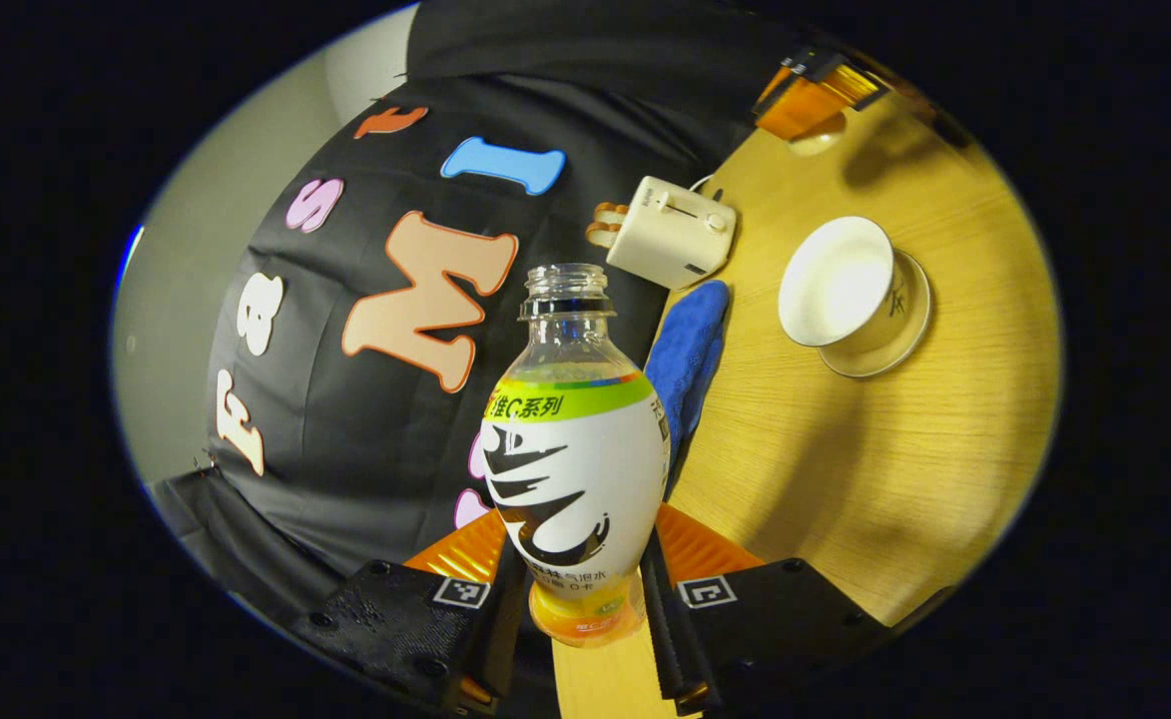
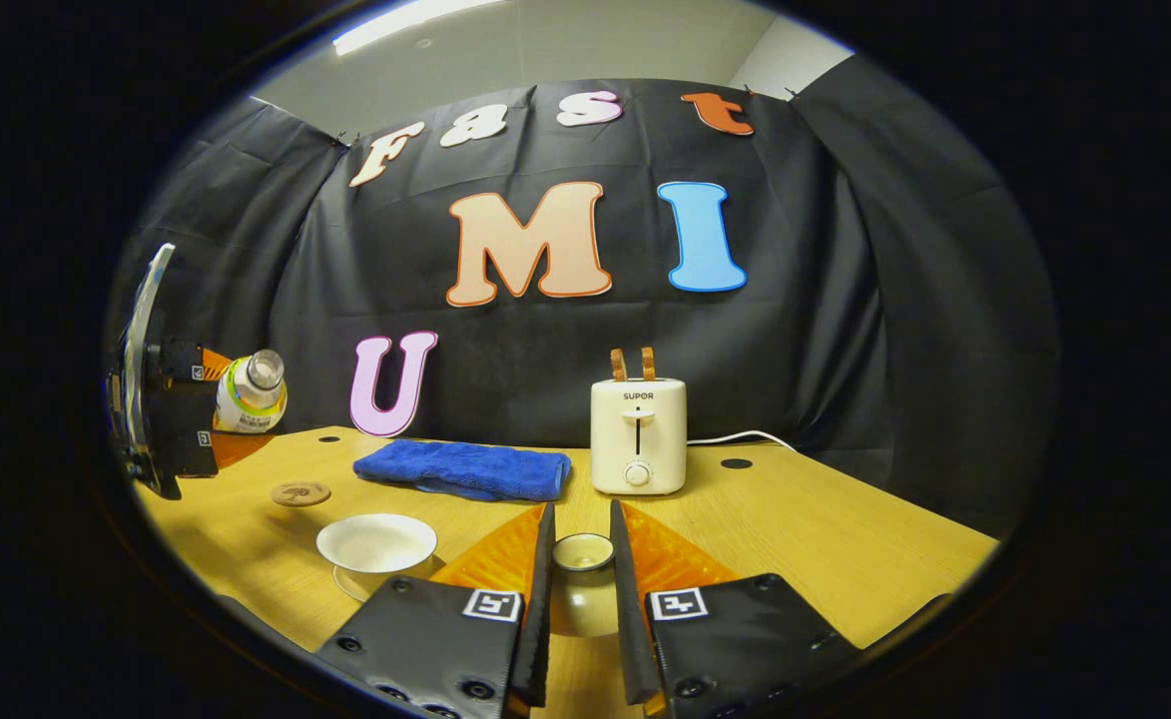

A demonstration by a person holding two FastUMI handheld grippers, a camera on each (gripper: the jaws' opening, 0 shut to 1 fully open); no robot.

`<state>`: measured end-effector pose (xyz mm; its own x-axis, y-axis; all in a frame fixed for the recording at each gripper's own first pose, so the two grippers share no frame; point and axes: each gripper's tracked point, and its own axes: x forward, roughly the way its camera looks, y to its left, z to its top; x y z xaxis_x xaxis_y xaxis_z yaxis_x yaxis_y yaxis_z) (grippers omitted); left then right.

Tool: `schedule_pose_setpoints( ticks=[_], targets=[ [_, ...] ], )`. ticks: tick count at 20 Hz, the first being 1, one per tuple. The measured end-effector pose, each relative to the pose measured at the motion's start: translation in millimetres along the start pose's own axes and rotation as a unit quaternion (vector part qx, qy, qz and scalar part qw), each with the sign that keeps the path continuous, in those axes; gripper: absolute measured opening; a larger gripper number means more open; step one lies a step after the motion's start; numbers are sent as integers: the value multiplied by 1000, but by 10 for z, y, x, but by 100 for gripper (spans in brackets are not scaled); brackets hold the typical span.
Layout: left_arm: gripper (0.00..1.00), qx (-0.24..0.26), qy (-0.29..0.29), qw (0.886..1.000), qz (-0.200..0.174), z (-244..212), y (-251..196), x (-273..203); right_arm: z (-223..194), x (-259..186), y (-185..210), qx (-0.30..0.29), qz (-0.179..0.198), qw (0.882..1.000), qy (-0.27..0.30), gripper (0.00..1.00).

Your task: Open the teacup lid with one hand, grasp the water bottle and pour water into the teacup with the other hand; after pouring, place the water bottle on the coaster and then close the teacup lid.

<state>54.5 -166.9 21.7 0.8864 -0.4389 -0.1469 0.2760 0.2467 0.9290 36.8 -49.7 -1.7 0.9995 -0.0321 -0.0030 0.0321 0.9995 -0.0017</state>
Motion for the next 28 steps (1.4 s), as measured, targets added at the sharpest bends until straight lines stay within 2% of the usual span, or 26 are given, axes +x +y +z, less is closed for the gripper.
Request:
schedule_pose_setpoints(
  ticks=[5, 8, 20, 28],
  targets=[
    [51, 87, 2, 996, -35, 95, -243, 55, 3, 10, -62, 0, -8, 1000, -1, 32],
    [52, 96, 3, 994, -50, 129, -348, 87, 2, 6, -74, -1, -9, 1000, -1, 33],
    [52, 199, 6, 979, -51, 157, -468, 128, -1, 21, -86, -1, -13, 1000, -1, 33],
    [52, 246, 9, 968, -41, 165, -515, 110, 6, 12, -96, -1, -15, 1000, -1, 32]
  ],
)
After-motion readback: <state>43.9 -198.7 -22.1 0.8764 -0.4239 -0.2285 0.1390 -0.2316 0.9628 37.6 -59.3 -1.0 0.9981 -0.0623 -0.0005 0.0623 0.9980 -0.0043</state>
